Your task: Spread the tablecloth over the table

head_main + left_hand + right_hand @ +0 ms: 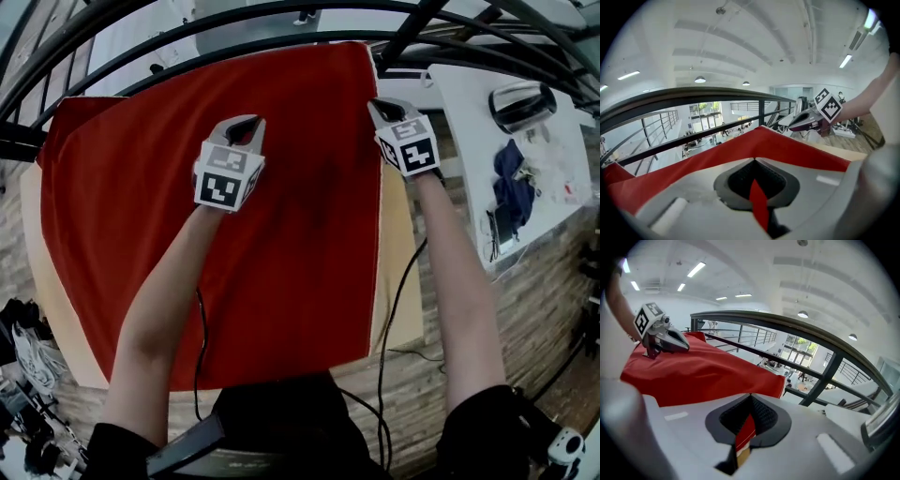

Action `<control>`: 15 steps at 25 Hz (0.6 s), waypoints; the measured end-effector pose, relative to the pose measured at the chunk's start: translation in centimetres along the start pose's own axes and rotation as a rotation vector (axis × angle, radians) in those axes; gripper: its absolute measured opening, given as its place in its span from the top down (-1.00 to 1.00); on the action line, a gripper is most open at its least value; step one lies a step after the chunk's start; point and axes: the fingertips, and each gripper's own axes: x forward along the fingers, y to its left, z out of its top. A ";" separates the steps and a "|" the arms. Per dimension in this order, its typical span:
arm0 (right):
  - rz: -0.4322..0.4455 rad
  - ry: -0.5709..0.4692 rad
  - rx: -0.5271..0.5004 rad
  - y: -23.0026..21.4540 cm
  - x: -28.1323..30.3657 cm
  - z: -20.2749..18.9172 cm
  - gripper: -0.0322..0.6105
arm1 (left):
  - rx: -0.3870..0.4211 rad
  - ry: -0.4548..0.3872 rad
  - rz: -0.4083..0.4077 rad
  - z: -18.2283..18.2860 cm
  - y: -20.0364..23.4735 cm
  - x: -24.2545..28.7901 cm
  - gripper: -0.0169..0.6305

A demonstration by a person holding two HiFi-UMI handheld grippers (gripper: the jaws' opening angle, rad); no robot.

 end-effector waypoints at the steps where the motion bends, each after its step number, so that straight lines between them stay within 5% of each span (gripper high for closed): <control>1: -0.006 -0.002 0.008 1.2 -1.7 -0.5 0.87 | 0.007 -0.017 -0.025 0.3 -1.4 -0.9 0.93; 8: -0.028 -0.005 0.086 10.5 -10.9 -3.1 0.87 | 0.068 -0.018 -0.128 -0.9 -9.4 -7.9 0.93; 15: -0.110 0.025 0.296 20.3 -20.1 -10.5 0.87 | 0.035 0.008 -0.207 -5.8 -17.4 -15.9 0.93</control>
